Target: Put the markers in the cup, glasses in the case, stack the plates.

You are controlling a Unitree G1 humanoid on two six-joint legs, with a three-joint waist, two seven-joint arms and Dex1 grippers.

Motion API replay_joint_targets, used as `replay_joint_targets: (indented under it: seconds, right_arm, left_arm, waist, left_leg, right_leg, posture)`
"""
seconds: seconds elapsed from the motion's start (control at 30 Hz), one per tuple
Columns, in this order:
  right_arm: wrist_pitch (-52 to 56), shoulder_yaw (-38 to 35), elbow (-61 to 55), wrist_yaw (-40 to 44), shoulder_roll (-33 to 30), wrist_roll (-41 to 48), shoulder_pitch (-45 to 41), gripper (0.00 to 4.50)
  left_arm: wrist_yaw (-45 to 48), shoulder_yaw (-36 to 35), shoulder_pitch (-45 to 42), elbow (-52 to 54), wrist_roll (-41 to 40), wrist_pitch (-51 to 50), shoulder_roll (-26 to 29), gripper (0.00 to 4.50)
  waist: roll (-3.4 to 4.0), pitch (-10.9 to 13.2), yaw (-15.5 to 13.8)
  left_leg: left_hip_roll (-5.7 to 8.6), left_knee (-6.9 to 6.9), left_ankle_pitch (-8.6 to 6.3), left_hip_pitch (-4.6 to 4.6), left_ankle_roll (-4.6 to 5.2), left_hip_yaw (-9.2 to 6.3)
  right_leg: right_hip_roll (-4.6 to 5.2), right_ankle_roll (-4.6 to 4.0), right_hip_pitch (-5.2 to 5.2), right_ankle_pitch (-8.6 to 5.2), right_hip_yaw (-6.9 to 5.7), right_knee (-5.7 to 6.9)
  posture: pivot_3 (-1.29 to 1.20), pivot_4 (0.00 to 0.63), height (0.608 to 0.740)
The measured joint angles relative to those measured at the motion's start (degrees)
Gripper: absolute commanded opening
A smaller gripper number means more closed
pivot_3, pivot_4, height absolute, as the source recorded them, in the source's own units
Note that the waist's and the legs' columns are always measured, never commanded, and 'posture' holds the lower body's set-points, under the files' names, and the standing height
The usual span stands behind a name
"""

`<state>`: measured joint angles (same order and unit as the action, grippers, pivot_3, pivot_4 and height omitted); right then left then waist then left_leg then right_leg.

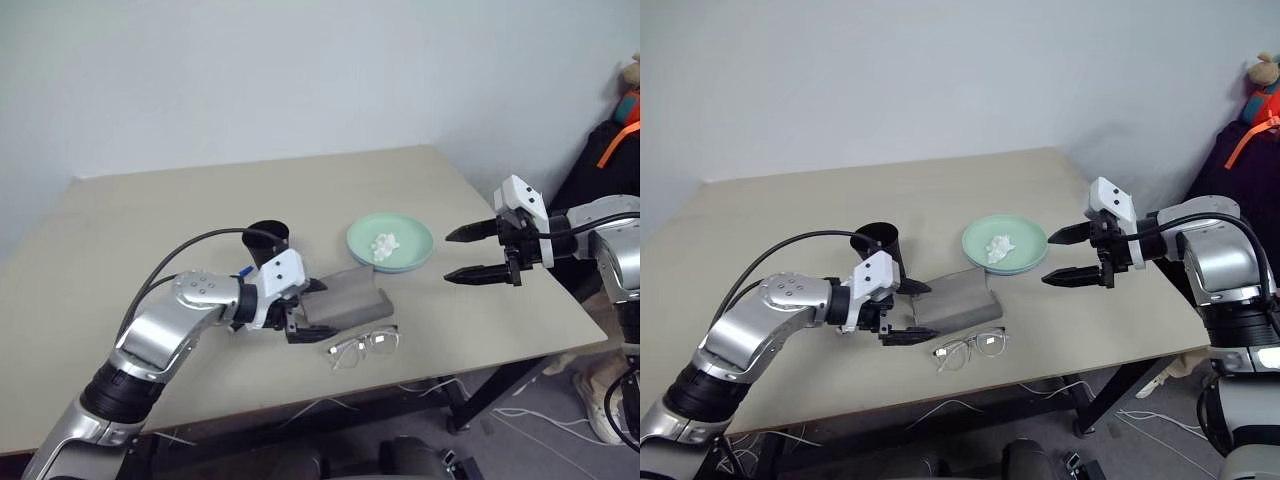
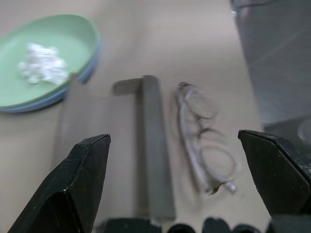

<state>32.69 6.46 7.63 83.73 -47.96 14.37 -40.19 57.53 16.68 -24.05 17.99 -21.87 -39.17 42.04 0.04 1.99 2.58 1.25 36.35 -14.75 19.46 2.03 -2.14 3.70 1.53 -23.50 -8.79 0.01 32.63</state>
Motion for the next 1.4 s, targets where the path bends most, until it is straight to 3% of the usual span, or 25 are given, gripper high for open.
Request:
replay_joint_targets:
  seconds: [0.5, 0.77, 1.37, 1.4]
  right_arm:
    - [0.6, 1.6, -1.6, -1.6, 0.5, 0.4, 0.0, 4.46]
    - [1.3, 1.6, -3.0, -2.7, 0.4, 1.4, 1.0, 4.46]
    - [2.5, 1.6, -4.2, -4.9, 0.0, 2.5, 2.6, 4.46]
    - [2.5, 1.6, -4.2, -4.9, 0.0, 2.5, 2.6, 4.49]
  left_arm:
    - [-2.5, 16.8, -13.8, -0.8, 5.8, -15.4, -8.6, 4.50]
    - [-4.5, 24.8, -17.2, -2.7, 10.7, -18.0, -11.7, 4.50]
    - [-5.9, 29.2, -21.5, -9.5, 12.8, -23.4, -16.3, 4.50]
    - [-5.9, 29.2, -21.5, -9.5, 12.8, -23.4, -16.3, 4.32]
  waist:
    - [-0.05, 0.0, -0.2]
    - [-0.04, 0.0, -0.2]
    - [-0.03, 0.0, -0.1]
    - [-0.03, 0.0, -0.1]
  left_leg:
    - [0.25, -0.07, -0.04, 0.03, 0.12, -0.11]
    - [0.07, 0.05, -0.04, 0.03, 0.12, -0.18]
    - [0.06, 0.24, -0.03, 0.04, 0.14, -0.15]
    - [0.05, 0.24, -0.03, 0.04, 0.14, -0.15]
  right_leg:
    - [-0.28, 0.02, 0.04, 0.01, 0.70, 0.04]
    - [-0.75, 0.01, 0.08, 0.00, 1.02, 0.08]
    - [-0.79, 0.01, 0.11, 0.00, 1.08, 0.11]
    - [-0.79, 0.01, 0.11, 0.00, 1.08, 0.12]
  posture:
    - [0.00, 0.000, 0.727]
    - [0.00, 0.000, 0.727]
    - [0.00, 0.000, 0.727]
    - [0.00, 0.000, 0.727]
